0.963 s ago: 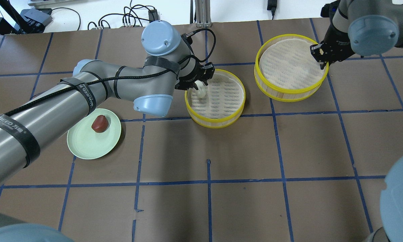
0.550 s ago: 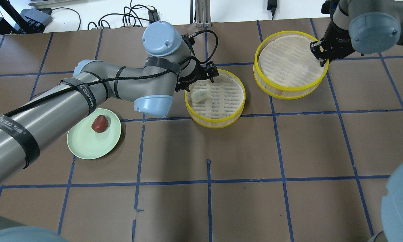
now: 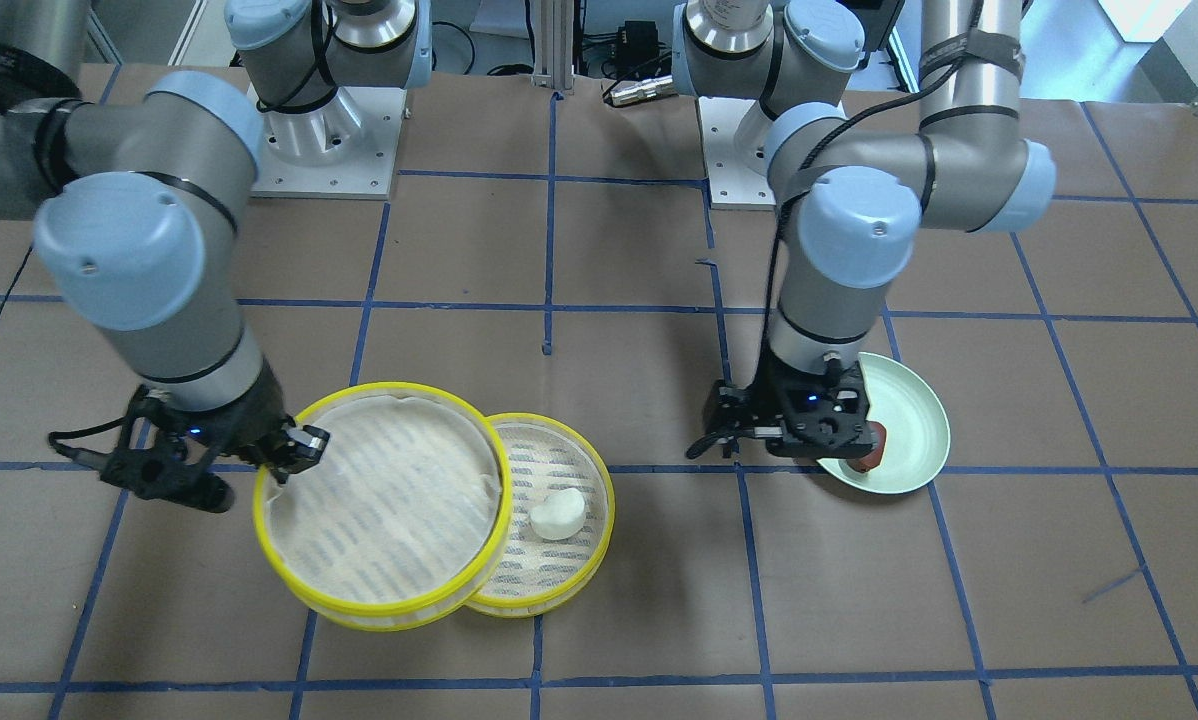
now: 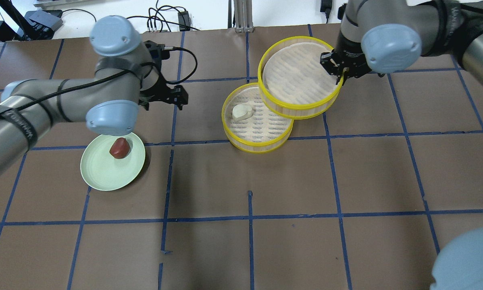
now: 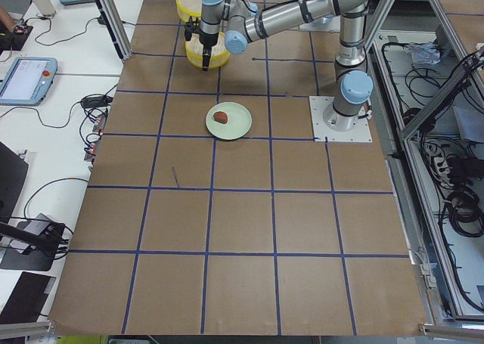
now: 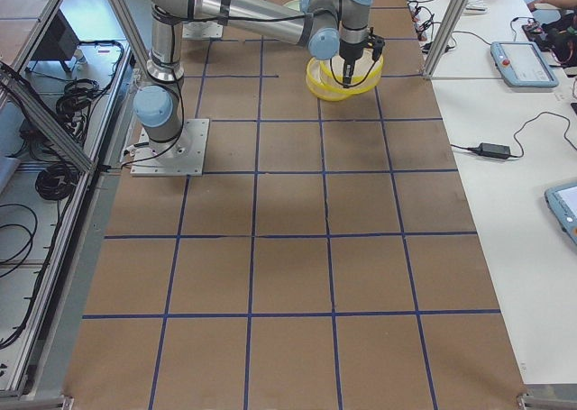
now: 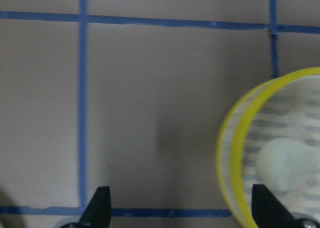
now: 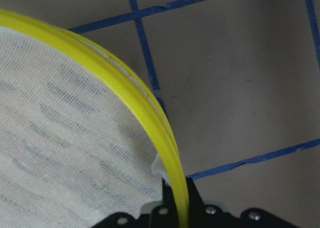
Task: Place buns in different layers of steamer
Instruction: 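Stack top tier onto lower tier with right gripper while left returns to plate, then grasp the dark red bun on the plate with the left gripper, then lower the dark red bun into the top tier while the right gripper withdraws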
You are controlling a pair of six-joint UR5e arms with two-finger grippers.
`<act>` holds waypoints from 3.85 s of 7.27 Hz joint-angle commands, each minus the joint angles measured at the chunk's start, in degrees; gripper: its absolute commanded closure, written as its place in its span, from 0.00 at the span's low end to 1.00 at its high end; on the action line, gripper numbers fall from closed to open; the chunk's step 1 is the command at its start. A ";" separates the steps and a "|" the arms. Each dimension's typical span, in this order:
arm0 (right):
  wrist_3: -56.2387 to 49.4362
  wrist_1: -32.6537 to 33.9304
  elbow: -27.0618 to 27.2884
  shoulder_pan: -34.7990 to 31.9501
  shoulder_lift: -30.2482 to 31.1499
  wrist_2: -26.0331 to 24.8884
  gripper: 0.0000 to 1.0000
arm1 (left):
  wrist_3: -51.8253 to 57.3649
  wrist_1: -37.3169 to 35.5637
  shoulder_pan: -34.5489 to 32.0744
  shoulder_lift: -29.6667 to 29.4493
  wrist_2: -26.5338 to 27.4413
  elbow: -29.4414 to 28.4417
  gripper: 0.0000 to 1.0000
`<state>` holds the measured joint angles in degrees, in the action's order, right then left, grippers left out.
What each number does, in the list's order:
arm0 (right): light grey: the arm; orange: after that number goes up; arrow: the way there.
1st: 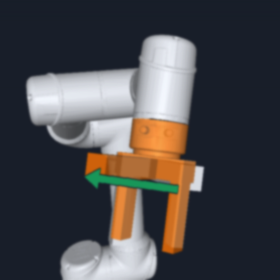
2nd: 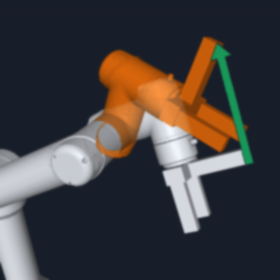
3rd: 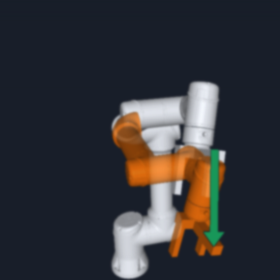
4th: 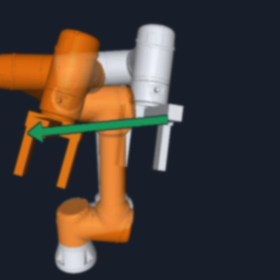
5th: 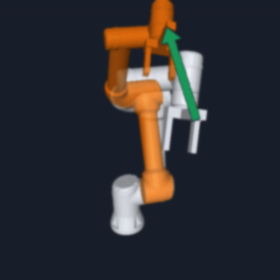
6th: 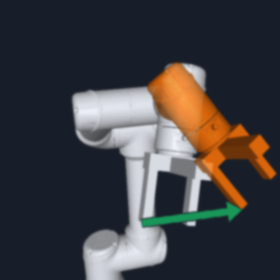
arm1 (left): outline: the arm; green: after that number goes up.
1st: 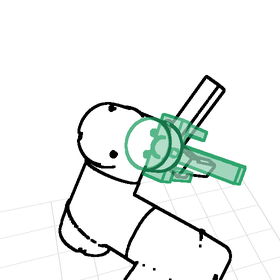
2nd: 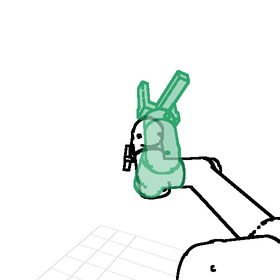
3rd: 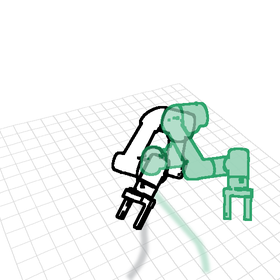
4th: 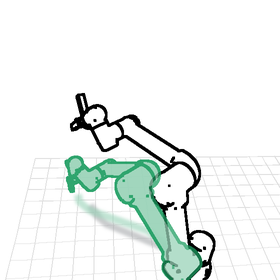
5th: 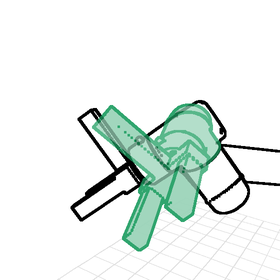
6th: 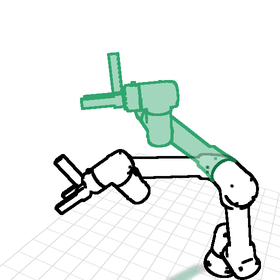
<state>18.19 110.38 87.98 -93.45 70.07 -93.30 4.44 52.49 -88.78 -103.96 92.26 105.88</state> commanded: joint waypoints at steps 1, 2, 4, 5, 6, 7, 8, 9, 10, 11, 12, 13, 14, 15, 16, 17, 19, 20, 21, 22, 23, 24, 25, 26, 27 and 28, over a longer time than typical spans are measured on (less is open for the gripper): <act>9.56 0.80 0.00 -7.69 -3.26 0.75 0.94 | 11.89 0.51 11.75 2.27 0.20 7.57 0.00; 9.50 0.80 0.08 -7.98 -4.49 0.75 0.94 | 11.99 0.51 12.83 2.01 0.20 8.63 0.01; 9.41 0.45 0.61 -7.98 -4.95 0.84 0.94 | 12.52 -0.02 13.02 0.08 0.11 9.61 0.07; 9.06 0.36 0.61 -7.98 -4.95 0.75 0.94 | 12.52 -0.11 13.02 -0.71 0.11 9.26 0.07; 8.97 0.62 0.61 -7.98 -5.03 0.75 0.94 | 12.52 -0.80 13.02 -1.67 0.11 9.26 0.08; 9.49 0.71 0.61 -7.98 -5.03 0.75 0.93 | 12.78 -3.25 13.02 -2.90 0.20 9.69 0.08; 8.98 0.63 0.96 -7.98 -5.12 0.75 0.92 | 14.27 -3.45 13.02 -3.44 0.28 9.70 0.16; 8.97 0.71 1.14 -7.89 -5.12 0.66 0.92 | 15.06 -4.14 13.02 -3.53 0.28 9.79 0.33; 9.23 0.71 1.31 -7.89 -5.12 0.84 0.91 | 15.07 -4.32 13.02 -3.62 0.98 9.79 0.57; 9.23 0.80 1.49 -7.89 -5.12 0.84 0.91 | 15.07 -4.67 13.02 -3.70 1.42 9.70 0.81; 9.23 0.80 1.49 -7.89 -5.12 0.75 0.89 | 15.16 -5.29 13.02 -3.27 1.51 9.09 0.89; 9.15 0.80 1.58 -7.80 -5.12 0.75 0.79 | 14.81 -5.99 12.93 -1.96 1.52 8.74 0.91; 9.32 0.80 1.75 -7.89 -5.12 0.66 0.65 | 14.37 -7.82 12.67 -0.29 1.60 7.69 0.91; 9.58 0.80 1.75 -7.89 -5.03 0.66 0.57 | 13.41 -5.14 12.14 2.16 1.60 6.46 0.91; 9.15 0.80 1.67 -7.80 -4.77 0.31 0.15 | 11.66 -0.77 11.01 4.97 1.08 6.10 0.91; 8.89 0.54 0.62 -7.28 -4.34 0.66 0.01 | 6.16 3.37 8.21 7.78 -0.23 5.23 0.91; 1.81 -0.86 -1.75 -1.60 1.00 1.62 0.00 | -11.99 5.69 -3.53 7.81 -4.45 -0.37 0.89; -2.93 -4.44 -2.11 1.83 5.12 3.54 0.00 | -21.05 6.04 -9.08 5.81 -4.72 -4.50 0.88; -8.72 -10.21 -3.24 4.39 9.25 4.52 0.00 | -30.54 5.26 -13.31 2.74 -8.03 -7.41 0.88; -10.87 -18.19 -5.08 4.50 13.03 3.83 0.00 | -39.33 3.60 -17.44 -0.25 -9.54 -10.22 0.88; -11.33 -22.10 -5.62 4.15 15.77 3.91 0.00 | -44.03 0.97 -20.44 -3.32 -10.69 -12.60 0.63; -11.51 -22.57 -5.19 4.06 15.97 3.56 0.00 | -47.82 -1.31 -20.99 -5.62 -10.70 -13.06 0.27; -13.77 -23.45 -5.01 3.98 15.80 4.00 0.00 | -48.21 -1.77 -21.00 -6.60 -10.61 -13.06 0.00; -16.84 -23.37 -5.01 4.15 15.54 4.35 0.00 | -47.95 -1.78 -21.00 -6.61 -10.61 -13.06 0.00; -16.87 -23.37 -5.01 4.15 15.62 4.53 0.00 | -47.08 -1.78 -21.00 -6.43 -10.61 -13.06 0.00; -16.87 -23.37 -5.01 4.15 15.71 4.53 0.00 | -42.28 -1.78 -21.00 -6.26 -10.09 -13.15 0.00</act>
<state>1.80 87.07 82.96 -89.32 85.70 -88.89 -41.67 50.78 -109.74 -110.31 81.78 92.81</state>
